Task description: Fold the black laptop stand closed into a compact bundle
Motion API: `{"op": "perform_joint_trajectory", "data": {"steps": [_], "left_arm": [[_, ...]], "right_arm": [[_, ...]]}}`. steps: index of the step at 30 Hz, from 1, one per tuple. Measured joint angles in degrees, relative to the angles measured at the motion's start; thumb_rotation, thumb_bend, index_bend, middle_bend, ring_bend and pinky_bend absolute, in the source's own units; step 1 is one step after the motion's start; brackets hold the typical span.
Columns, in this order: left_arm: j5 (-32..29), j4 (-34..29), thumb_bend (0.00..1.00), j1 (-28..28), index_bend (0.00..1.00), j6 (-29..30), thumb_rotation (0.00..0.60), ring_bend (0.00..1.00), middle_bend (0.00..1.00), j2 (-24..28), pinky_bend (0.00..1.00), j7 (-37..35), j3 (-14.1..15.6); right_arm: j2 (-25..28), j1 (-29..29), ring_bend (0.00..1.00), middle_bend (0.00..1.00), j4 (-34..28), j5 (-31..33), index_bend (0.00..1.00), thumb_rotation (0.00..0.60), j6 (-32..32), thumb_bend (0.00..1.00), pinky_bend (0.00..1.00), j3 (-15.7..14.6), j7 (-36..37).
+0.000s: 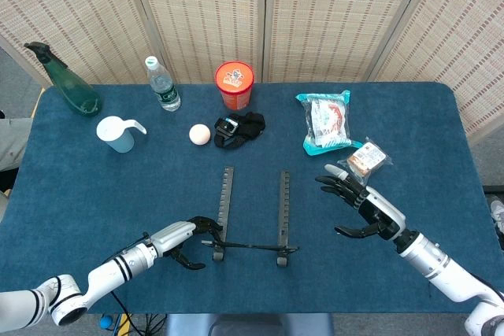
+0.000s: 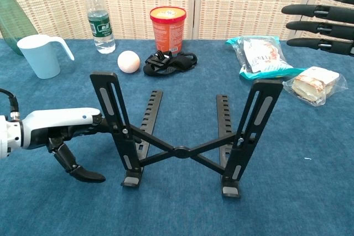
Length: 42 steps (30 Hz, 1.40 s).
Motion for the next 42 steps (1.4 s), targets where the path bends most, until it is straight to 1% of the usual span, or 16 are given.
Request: {"op": "perform_joint_trajectory", "data": {"steps": [7,11,14,20,25,28,31,33,37,39,42], "left_arm": [[0.2,-0.4,0.19,-0.5,0.29,-0.1,0.6,0.06,0.14,0.2,0.0,-1.2,0.5],[0.4,-0.6,0.19,-0.9,0.32,-0.4,0.6,0.06,0.14,0.3,0.0,-1.6,0.9],[0.4,-0.7,0.19,-1.0,0.33,-0.3,0.6,0.06,0.14,0.4,0.0,-1.8,1.0],[-0.3,-0.5,0.19,-0.7,0.32,1.0,0.6,0.06,0.14,0.8,0.0,-1.3,0.4],[-1.5,-0.5,0.19,0.0,0.3,2.5,0.6,0.06,0.14,1.6,0.0,0.8,-0.6],[-2.6,-0.7,0.19,0.9,0.3,3.9,0.6,0.06,0.14,2.4,0.0,3.0,-1.4],[-4.0,-1.1,0.19,2.1,0.28,5.6,0.6,0.06,0.14,3.3,0.0,5.7,-2.2],[-5.1,-1.5,0.19,3.1,0.27,6.8,0.6,0.06,0.14,4.0,0.0,7.7,-2.8],[-7.2,-2.3,0.19,5.1,0.26,9.1,0.6,0.06,0.13,5.3,0.0,11.6,-3.9],[-8.2,-2.8,0.19,6.2,0.26,10.4,0.6,0.06,0.13,5.9,0.0,13.7,-4.5],[-9.5,-3.4,0.19,7.7,0.25,12.1,0.6,0.06,0.12,6.7,0.0,16.9,-5.3]], "right_arm": [[0.0,-0.2,0.06,0.14,0.1,0.0,0.0,0.6,0.1,0.15,0.1,0.2,0.0],[0.0,-0.2,0.06,0.14,0.2,0.0,0.0,0.6,0.1,0.15,0.1,0.2,0.1],[-0.1,-0.3,0.06,0.14,0.2,-0.1,0.0,0.6,0.1,0.15,0.1,0.2,0.0],[0.0,-0.4,0.06,0.14,0.2,-0.2,0.0,0.6,0.2,0.15,0.1,0.4,-0.2],[0.2,-0.4,0.06,0.14,-0.1,-0.3,0.0,0.6,0.1,0.15,0.1,0.5,-2.5],[0.5,-0.3,0.06,0.14,-0.4,-0.5,0.0,0.6,-0.4,0.15,0.1,0.5,-5.7],[1.2,0.1,0.06,0.13,-0.9,-0.8,0.0,0.6,-1.8,0.15,0.1,0.5,-10.7],[2.1,0.6,0.05,0.1,-1.6,-1.0,0.0,0.6,-3.4,0.12,0.1,0.3,-15.0],[4.4,2.0,0.03,0.07,-3.7,-1.3,0.0,0.6,-7.8,0.04,0.1,-0.1,-23.0],[5.5,2.9,0.02,0.06,-5.4,-1.3,0.0,0.6,-10.7,0.01,0.1,-0.2,-26.5],[6.6,4.5,0.02,0.06,-7.7,-1.2,0.0,0.6,-14.1,0.01,0.09,-0.3,-29.4]]}}
